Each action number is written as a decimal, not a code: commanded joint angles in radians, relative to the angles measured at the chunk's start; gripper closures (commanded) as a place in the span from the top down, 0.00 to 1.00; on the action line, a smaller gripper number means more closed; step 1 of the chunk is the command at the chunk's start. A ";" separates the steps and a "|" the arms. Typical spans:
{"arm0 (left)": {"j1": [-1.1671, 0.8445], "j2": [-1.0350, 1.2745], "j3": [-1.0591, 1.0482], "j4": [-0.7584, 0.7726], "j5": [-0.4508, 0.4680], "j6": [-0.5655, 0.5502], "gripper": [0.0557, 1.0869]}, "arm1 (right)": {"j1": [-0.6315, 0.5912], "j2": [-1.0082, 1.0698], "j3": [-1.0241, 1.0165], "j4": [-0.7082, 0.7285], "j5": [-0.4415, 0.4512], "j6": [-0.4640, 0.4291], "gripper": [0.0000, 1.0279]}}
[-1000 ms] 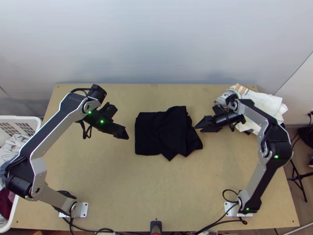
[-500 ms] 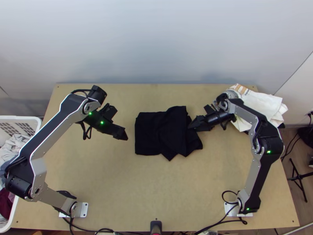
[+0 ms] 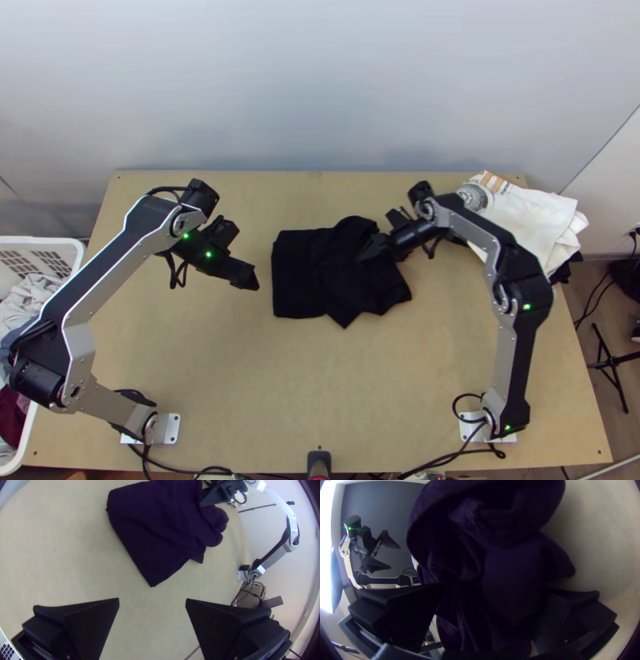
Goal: Fold the t-shirt
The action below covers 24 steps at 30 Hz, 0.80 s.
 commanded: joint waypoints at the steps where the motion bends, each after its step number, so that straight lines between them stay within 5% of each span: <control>1: -0.003 -0.008 -0.027 0.007 -0.012 -0.001 0.94 | 0.071 0.063 0.040 0.001 0.002 0.026 0.94; 8: -0.003 -0.026 -0.062 0.019 -0.024 -0.003 0.94 | 0.068 0.080 0.062 -0.004 -0.013 0.048 0.89; 10: -0.003 -0.028 -0.073 0.021 -0.029 -0.005 0.94 | 0.078 0.101 0.080 0.004 -0.024 0.063 0.73; 14: -0.003 -0.040 -0.078 0.021 -0.038 -0.009 0.94 | 0.094 0.128 0.088 0.057 -0.107 0.120 0.08; 15: -0.001 -0.043 -0.079 0.021 -0.040 -0.009 0.94 | 0.098 0.126 0.085 0.059 -0.107 0.120 0.03; 24: 0.007 -0.058 -0.082 0.021 -0.041 -0.011 0.94 | 0.098 -0.047 0.047 -0.019 -0.147 0.114 0.03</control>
